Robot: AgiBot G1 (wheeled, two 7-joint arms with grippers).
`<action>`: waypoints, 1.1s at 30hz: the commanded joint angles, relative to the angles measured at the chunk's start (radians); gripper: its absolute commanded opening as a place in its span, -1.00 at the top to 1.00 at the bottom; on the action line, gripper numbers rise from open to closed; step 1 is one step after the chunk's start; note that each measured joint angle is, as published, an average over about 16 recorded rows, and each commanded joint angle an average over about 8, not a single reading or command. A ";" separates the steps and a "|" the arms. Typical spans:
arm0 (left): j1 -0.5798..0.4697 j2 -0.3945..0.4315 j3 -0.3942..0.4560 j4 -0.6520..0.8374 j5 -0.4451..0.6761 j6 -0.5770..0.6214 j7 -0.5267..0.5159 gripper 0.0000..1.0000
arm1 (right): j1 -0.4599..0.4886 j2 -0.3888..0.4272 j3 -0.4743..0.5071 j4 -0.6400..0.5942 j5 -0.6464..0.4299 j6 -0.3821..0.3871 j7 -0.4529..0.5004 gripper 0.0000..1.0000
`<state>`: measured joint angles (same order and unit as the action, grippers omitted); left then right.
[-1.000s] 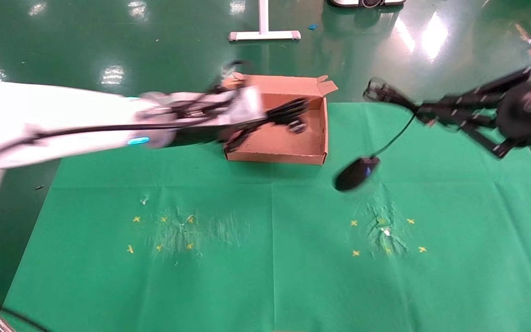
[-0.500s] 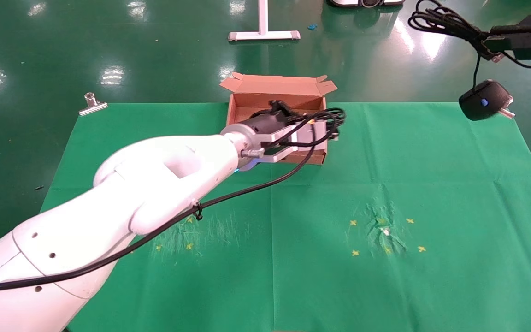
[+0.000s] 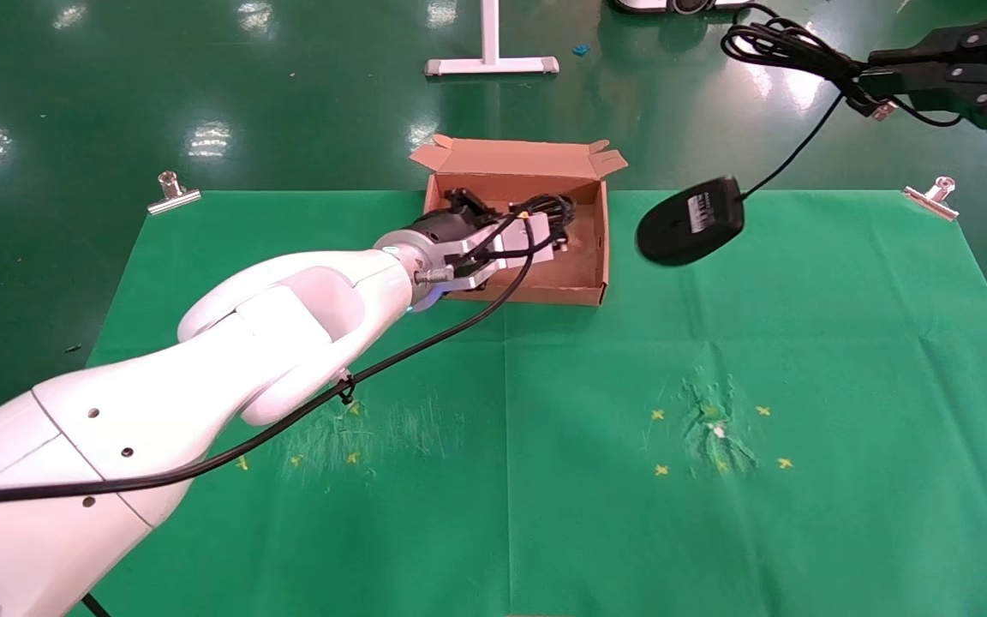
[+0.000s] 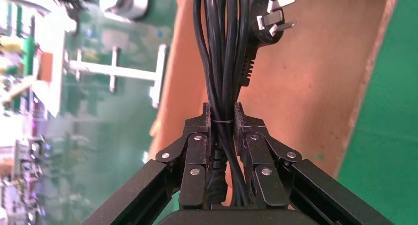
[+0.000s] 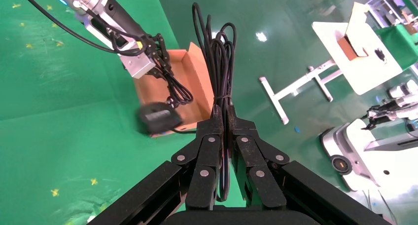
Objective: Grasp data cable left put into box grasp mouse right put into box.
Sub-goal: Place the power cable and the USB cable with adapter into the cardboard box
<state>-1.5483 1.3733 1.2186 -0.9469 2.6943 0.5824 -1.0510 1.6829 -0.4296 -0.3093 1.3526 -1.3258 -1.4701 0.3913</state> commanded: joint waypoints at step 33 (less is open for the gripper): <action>-0.272 -0.305 0.036 -0.033 -0.291 0.154 -0.322 -1.00 | -0.027 -0.184 -0.077 -0.120 -0.075 0.075 -0.146 1.00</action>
<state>-1.8155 1.0873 1.2576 -0.9873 2.4065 0.7317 -1.3732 1.6619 -0.6227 -0.3906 1.2146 -1.4022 -1.3993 0.2358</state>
